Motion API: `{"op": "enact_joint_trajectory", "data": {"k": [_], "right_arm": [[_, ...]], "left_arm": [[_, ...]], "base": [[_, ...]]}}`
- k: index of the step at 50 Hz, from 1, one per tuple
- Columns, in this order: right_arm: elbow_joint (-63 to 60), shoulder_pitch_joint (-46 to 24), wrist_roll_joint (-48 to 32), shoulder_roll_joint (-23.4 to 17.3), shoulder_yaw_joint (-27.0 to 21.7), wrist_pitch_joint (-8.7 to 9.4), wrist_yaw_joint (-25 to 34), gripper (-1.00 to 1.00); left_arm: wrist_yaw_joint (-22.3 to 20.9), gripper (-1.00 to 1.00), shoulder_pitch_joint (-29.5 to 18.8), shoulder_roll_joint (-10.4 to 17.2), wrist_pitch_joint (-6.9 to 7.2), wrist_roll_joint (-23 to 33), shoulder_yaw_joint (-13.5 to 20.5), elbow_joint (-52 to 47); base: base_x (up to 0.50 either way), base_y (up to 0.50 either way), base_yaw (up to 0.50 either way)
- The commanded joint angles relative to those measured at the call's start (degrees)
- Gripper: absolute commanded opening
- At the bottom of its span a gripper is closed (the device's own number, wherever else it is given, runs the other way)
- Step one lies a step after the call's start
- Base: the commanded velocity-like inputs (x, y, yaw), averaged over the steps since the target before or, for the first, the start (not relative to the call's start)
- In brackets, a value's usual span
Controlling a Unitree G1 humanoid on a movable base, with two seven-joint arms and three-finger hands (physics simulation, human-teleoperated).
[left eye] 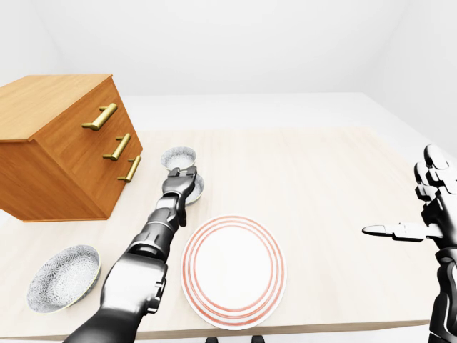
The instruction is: Put the bowl in the middle on the plate.
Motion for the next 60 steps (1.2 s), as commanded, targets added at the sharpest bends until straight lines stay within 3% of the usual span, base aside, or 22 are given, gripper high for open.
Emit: {"op": "enact_joint_trajectory", "data": {"k": [1,22,60], "right_arm": [[-0.38,0.07,-0.03,0.04,-0.09,0.00,0.08,1.00],[-0.05,0.00,-0.11,0.06,-0.06,0.00,0.03,1.00],[0.63,0.00,-0.17,0.00,0.22,0.00,-0.18,1.00]], "left_arm": [[0.01,1.00,-0.04,-0.39,0.09,-0.07,-0.06,0.07],[-2.25,1.00,-0.02,-0.72,0.38,0.21,-0.21,0.39],[-1.75,1.00,1.43,-1.29,0.31,-0.37,-0.21,1.48]], "base": [[0.00,0.00,0.00],[0.00,0.00,0.00],[0.00,0.00,0.00]]}}
